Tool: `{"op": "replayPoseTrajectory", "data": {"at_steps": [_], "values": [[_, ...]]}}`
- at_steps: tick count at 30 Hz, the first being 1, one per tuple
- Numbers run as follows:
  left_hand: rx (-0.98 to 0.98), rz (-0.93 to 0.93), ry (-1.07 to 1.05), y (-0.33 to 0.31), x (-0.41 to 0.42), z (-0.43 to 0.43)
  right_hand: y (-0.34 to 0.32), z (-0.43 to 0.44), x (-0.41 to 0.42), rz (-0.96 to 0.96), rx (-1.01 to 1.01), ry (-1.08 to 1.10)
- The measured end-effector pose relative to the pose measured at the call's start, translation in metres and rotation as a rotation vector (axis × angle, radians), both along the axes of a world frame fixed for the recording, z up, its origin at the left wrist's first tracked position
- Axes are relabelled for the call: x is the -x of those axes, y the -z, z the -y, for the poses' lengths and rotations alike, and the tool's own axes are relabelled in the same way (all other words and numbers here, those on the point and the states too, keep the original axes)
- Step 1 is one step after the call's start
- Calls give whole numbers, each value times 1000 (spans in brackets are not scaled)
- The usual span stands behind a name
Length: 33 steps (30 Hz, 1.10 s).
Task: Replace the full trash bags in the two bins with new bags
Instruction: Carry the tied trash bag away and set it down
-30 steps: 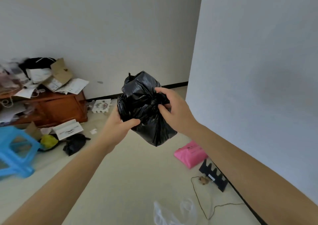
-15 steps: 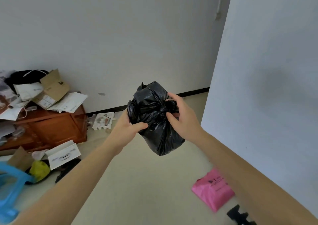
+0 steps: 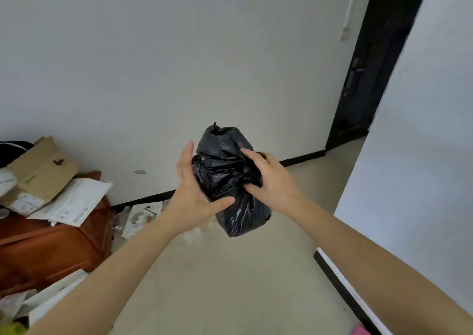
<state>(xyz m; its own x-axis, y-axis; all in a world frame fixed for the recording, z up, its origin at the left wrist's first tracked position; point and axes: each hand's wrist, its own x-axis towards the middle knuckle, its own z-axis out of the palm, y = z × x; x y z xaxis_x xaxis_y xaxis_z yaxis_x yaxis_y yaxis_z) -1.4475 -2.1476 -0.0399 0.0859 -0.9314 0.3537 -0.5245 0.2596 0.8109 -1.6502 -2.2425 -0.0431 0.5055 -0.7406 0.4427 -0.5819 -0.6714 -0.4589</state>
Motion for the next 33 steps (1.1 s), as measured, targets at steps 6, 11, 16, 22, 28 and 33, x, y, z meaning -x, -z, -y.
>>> {"op": "replayPoseTrajectory", "data": {"at_steps": [6,11,16,22,28,33], "values": [[36,260,-67,-7,-57,173,2,155,-30,-20,44,159],[130,270,169,-21,-41,317,11,262,1,-35,31,276],[12,534,416,30,8,484,44,380,41,-42,-43,320],[-129,527,470,86,67,669,85,548,96,-147,-167,327],[-155,500,395,84,94,817,65,699,121,-205,-204,328],[-149,454,411,106,112,958,80,831,140,-270,-242,322]]}}
